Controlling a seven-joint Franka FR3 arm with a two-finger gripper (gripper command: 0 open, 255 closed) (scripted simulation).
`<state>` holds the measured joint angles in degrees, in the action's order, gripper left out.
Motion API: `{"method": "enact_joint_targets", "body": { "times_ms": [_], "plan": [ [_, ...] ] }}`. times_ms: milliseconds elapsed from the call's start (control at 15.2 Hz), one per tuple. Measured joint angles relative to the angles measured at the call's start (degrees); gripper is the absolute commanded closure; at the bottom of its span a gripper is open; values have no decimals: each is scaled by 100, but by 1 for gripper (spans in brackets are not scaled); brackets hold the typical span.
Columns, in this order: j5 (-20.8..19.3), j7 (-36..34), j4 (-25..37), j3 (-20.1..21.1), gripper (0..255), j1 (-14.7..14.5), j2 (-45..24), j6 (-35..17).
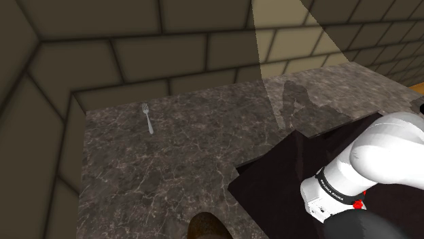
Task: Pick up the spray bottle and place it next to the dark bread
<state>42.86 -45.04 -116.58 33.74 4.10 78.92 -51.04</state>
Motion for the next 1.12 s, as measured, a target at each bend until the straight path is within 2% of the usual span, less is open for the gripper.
{"method": "enact_joint_targets", "body": {
  "times_ms": [726,924,1122],
  "plan": [
    [1713,-1930,1876,917,255,528,-292,281],
    [2123,-2480,2529,1183,255,763,-484,270],
    [2318,-2662,2559,1320,255,774,-398,188]
  ]
}}
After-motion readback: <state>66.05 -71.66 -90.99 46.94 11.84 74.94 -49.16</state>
